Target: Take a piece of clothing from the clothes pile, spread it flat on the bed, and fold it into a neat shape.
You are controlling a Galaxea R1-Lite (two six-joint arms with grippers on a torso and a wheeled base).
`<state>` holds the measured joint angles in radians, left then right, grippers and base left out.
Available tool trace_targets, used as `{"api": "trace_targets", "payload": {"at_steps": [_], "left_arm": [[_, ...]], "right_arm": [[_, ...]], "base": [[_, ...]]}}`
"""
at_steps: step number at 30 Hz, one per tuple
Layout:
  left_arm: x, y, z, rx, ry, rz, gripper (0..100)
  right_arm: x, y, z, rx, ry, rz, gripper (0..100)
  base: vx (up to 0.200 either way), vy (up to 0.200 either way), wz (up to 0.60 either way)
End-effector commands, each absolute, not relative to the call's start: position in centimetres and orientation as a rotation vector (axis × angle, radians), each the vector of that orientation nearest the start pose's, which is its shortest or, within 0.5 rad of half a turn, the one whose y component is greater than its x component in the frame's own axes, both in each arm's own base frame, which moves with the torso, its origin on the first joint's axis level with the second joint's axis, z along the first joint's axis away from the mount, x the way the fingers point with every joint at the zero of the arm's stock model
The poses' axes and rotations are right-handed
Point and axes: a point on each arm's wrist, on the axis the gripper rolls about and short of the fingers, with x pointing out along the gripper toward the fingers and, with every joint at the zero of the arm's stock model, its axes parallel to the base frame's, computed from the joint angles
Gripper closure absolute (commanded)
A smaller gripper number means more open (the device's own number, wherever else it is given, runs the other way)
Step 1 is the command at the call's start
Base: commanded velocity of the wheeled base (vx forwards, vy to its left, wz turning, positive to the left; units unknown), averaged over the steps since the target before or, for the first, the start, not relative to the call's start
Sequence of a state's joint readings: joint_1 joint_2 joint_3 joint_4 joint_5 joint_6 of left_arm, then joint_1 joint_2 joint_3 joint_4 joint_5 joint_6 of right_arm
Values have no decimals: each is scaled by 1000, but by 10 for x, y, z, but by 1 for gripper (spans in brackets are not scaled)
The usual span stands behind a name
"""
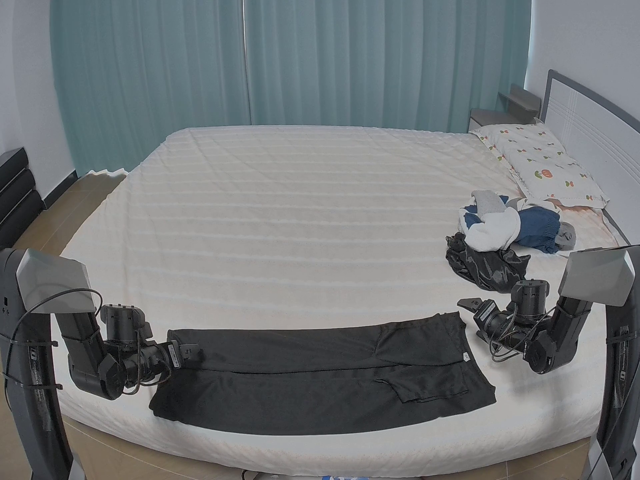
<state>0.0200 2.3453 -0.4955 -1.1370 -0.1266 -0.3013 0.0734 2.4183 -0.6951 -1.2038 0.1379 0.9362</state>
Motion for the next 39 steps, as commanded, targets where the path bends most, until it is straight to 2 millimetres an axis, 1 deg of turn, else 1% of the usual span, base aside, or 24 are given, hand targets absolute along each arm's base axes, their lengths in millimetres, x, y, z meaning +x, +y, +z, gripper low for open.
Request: {"api": "trace_targets", "payload": {"at_steps": [1,7,17,18,27,35,39], "left_arm": [[310,1,-43,-334,730,0,0],[304,-8,-43,-322,747,-25,0],[308,-9,-48,-321,750,-26,0],[307,-9,-49,-321,753,-25,100],[304,-8,-47,-325,756,-24,100],[306,-5,-35,-335,709,-18,100],[306,-4,-34,-336,707,-14,100]], "right_arm": [[360,30,-39,926,585,-55,0],[360,30,-38,926,583,-54,0],[360,30,-39,924,586,-55,0],[360,30,-39,925,585,-55,0],[360,30,-38,926,583,-54,0],[360,30,-38,927,583,-52,0],[360,30,-38,927,583,-52,0]], "base": [[0,0,0],[0,0,0],[0,0,0],[0,0,0],[0,0,0],[0,0,0],[0,0,0]]}}
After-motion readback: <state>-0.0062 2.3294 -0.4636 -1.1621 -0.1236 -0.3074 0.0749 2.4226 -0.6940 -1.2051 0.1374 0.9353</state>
